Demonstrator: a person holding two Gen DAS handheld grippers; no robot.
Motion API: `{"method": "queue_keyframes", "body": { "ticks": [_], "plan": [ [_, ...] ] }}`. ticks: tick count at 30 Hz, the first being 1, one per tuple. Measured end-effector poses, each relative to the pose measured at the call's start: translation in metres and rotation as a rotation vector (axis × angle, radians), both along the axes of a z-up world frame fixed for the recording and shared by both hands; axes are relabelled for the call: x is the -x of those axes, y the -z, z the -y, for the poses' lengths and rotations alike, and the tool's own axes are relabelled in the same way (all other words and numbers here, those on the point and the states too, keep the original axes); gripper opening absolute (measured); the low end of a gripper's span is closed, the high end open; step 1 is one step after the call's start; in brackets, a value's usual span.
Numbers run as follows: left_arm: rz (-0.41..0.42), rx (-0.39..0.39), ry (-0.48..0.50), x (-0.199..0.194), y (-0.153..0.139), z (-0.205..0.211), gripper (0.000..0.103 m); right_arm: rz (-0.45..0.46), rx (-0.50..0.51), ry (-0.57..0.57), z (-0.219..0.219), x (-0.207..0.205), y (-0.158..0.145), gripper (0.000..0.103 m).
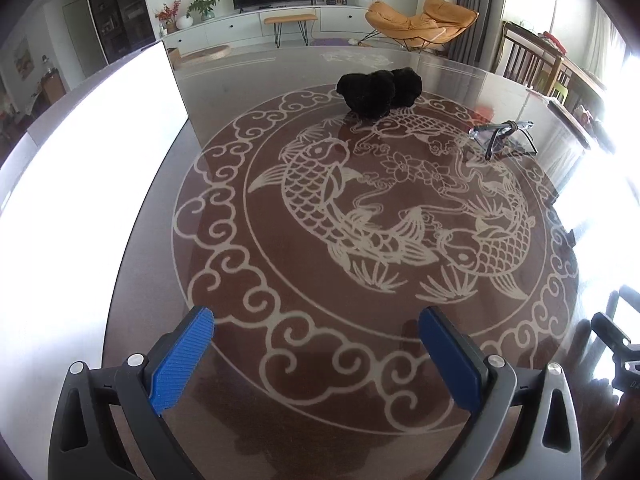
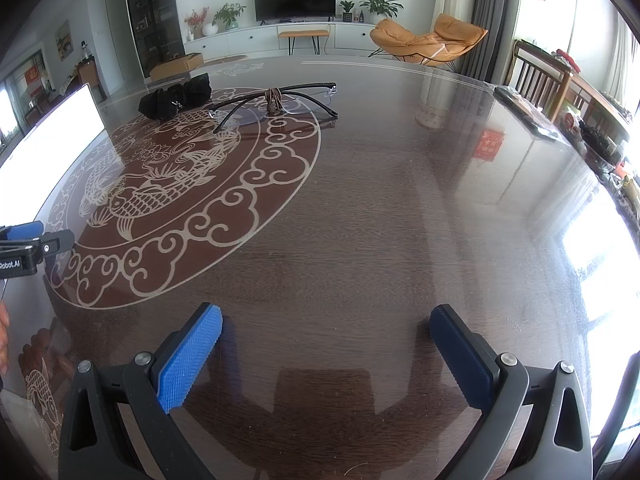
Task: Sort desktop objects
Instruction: 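Move both open tools back over the table toward the scrunchie and glasses, then lower the left tool onto the black knitted scrunchie and close on it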
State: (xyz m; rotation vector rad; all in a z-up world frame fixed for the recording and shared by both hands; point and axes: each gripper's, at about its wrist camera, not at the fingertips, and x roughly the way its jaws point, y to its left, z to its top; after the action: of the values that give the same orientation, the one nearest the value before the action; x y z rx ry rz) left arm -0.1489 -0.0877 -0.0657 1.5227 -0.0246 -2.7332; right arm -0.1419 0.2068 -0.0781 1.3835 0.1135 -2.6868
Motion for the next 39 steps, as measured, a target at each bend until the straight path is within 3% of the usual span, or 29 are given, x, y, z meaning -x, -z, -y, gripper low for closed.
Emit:
{"method": "queue_keyframes", "body": {
  "ticks": [5,10,14,19,24,25,27,29,34,39],
  "plan": [
    [-0.047,0.004,0.061,0.046,-0.018,-0.004,0.103,0.000,0.000,0.000,0.000,0.000,0.000,0.103],
    [-0.072,0.026,0.184,0.108,-0.038,-0.030,0.103,0.000,0.000,0.000,0.000,0.000,0.000,0.103],
    [0.022,-0.054,0.282,0.158,-0.027,-0.051,0.103,0.000,0.000,0.000,0.000,0.000,0.000,0.103],
    [0.091,-0.054,0.270,0.195,-0.002,-0.065,0.103,0.000,0.000,0.000,0.000,0.000,0.000,0.103],
    [0.049,-0.009,0.247,0.213,0.001,-0.073,0.102,0.000,0.000,0.000,0.000,0.000,0.000,0.103],
    [0.032,-0.010,0.244,0.214,0.000,-0.072,0.097,0.000,0.000,0.000,0.000,0.001,0.000,0.103],
    [-0.011,-0.015,0.224,0.214,-0.007,-0.069,0.051,0.000,0.000,0.000,0.000,0.000,0.000,0.103],
    [-0.011,-0.009,0.201,0.212,-0.008,-0.066,0.039,0.000,0.000,0.000,0.000,0.000,0.000,0.103],
    [-0.041,0.046,0.128,0.169,-0.006,-0.047,0.037,0.000,0.000,0.000,0.000,0.000,0.000,0.103],
    [-0.061,0.058,0.018,0.082,-0.002,-0.011,0.037,0.000,0.001,0.000,0.000,0.000,0.000,0.103]
  ]
}}
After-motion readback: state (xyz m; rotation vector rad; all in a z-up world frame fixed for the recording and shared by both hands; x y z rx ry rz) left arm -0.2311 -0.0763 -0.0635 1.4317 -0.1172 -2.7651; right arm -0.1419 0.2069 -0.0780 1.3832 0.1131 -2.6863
